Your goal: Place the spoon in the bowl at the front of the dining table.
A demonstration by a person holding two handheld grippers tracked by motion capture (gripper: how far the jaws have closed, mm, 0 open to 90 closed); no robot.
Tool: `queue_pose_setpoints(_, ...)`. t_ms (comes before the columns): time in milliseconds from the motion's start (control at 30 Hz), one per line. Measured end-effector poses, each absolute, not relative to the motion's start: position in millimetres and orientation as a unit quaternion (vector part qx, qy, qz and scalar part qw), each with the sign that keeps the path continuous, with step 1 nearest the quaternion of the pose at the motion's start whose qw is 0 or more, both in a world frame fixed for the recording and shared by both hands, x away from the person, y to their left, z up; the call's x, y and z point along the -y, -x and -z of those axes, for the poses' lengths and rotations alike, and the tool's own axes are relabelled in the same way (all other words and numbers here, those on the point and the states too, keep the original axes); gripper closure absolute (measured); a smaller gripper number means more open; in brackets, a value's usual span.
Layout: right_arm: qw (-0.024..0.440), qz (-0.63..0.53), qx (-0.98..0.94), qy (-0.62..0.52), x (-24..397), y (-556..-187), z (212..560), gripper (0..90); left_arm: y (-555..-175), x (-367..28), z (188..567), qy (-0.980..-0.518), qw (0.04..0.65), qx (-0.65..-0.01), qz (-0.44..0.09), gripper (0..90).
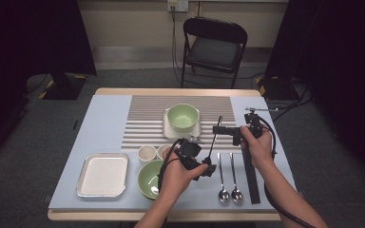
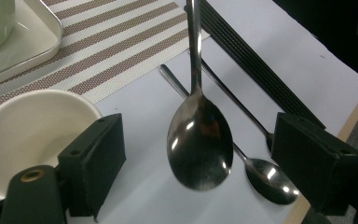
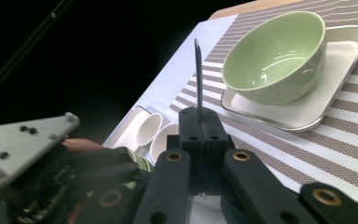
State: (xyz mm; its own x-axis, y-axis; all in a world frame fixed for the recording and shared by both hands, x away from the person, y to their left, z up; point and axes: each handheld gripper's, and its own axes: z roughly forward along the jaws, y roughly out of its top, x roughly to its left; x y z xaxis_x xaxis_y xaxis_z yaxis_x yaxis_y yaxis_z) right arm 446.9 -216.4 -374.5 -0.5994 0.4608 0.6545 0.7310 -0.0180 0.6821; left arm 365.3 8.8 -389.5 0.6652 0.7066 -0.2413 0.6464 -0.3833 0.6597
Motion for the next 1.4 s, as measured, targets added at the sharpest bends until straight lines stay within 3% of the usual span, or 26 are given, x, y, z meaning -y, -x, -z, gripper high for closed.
queue_pose_setpoints(300, 0.125, 0.576, 0.685, 0.429, 220, -445, 368, 90.0, -368, -4, 398, -0.837, 0.347, -0.419, -0.06, 23.0)
queue_pose_setpoints(1400, 0.137, 0.591, 0.646, 0.463, 267, -436, 378, 90.0, -372, 3, 397, -0.841, 0.34, -0.415, -0.071, 25.1)
